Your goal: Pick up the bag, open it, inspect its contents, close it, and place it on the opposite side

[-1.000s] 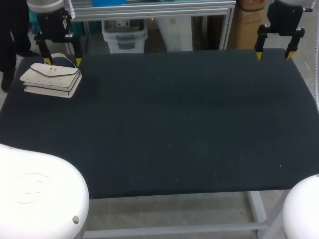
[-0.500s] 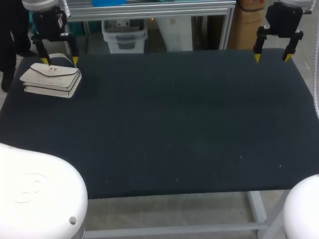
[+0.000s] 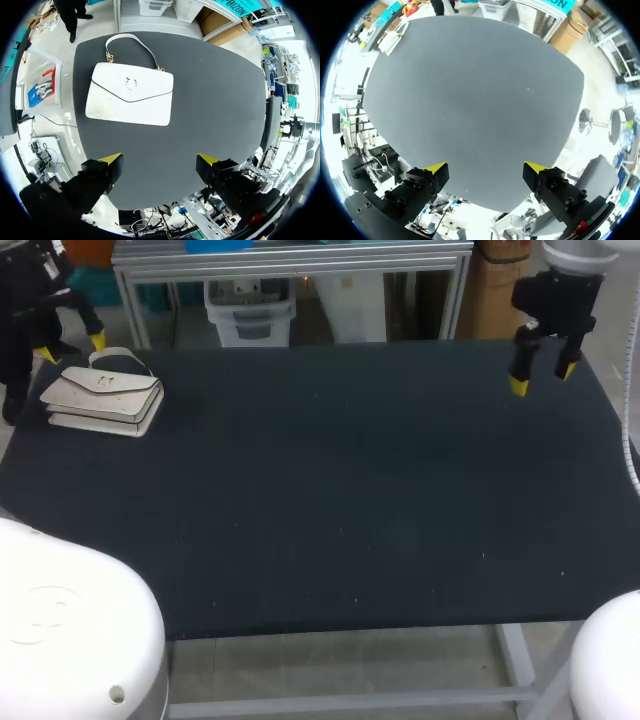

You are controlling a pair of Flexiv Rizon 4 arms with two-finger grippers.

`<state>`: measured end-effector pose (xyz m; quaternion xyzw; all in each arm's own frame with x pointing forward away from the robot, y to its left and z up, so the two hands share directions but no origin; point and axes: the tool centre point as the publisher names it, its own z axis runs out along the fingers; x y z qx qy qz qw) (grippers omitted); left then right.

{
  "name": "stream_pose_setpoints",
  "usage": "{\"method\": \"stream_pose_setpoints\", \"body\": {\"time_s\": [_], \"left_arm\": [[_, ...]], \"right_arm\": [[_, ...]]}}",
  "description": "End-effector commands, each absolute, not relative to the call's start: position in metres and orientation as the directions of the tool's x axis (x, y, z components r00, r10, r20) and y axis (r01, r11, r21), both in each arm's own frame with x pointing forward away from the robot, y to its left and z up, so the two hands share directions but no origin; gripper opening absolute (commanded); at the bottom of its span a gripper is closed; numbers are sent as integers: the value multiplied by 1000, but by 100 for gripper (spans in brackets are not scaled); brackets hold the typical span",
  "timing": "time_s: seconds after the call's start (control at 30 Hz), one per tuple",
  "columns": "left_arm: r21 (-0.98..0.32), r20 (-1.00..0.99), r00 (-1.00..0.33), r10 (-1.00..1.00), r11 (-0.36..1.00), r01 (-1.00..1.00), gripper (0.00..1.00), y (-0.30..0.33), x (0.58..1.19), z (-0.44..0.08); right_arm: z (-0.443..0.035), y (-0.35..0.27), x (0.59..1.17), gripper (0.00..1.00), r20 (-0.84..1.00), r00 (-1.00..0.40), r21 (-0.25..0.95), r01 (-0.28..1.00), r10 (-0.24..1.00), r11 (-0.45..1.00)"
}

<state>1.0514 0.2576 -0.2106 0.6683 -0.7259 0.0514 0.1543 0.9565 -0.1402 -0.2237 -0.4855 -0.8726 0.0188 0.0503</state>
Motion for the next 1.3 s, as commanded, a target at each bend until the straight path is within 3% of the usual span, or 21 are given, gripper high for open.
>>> {"method": "stream_pose_setpoints", "body": {"time_s": [0.03,0.6,0.83,1.3], "left_arm": [[265,465,-45,-884,187,-946,100,280,1064,-217],[251,501,-66,-863,218,-943,100,290,1073,-224],[163,526,-74,-847,186,-969,100,317,1086,-245],[193,590,-7,-807,149,-970,100,368,1122,-301]], "right_arm": [[-225,-146,951,100,117,-729,-56,673,674,737],[-225,-146,951,100,117,-729,-56,673,674,737],[-244,-128,952,100,-18,-743,260,642,669,721],[-250,-110,949,100,-72,-768,481,532,636,697]]}}
